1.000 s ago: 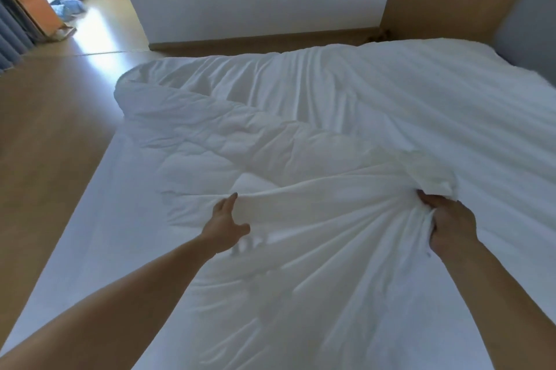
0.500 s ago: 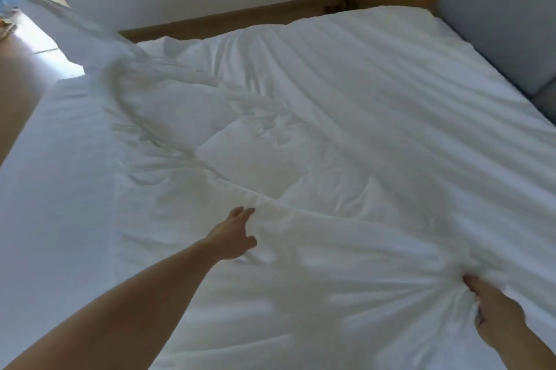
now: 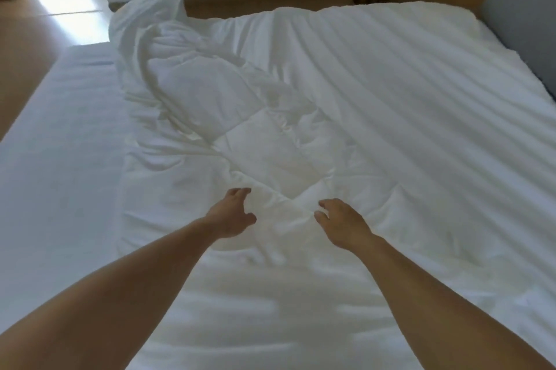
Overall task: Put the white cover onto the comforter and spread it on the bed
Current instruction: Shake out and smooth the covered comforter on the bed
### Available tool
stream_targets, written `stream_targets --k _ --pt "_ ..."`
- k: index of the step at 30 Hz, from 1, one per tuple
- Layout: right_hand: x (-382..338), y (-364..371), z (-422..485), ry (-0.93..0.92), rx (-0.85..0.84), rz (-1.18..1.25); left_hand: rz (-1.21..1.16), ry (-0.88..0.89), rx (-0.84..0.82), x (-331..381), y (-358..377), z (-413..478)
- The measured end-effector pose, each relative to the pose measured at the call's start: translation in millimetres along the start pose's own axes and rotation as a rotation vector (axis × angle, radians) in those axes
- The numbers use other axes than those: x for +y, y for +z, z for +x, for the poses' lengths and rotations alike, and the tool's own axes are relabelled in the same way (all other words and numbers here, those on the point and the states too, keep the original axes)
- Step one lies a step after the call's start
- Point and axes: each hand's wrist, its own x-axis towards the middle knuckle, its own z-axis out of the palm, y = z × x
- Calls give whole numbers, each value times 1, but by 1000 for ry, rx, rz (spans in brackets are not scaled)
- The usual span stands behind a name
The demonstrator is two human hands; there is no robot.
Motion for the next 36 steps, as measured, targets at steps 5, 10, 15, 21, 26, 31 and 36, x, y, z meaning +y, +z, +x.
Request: stream_targets --k 5,10,15,21,26,31,36 --pt "-23 4 46 199 -388 265 -91 -17 32 -21 1 3" --pt "-39 -21 78 196 -825 763 -180 -108 143 -25 10 0" --pt "-44 -57 102 76 -515 1085 -262 -205 287 0 2 1" --pt "34 -190 94 -184 -232 1194 -300 -296 388 50 -10 9" --pt "74 -176 83 45 -106 988 -255 -355 288 70 7 12" --pt "75 -188 85 82 -86 837 -226 -402 195 62 25 17" --pt "110 -280 89 -22 174 1402 -293 -442 488 79 24 31"
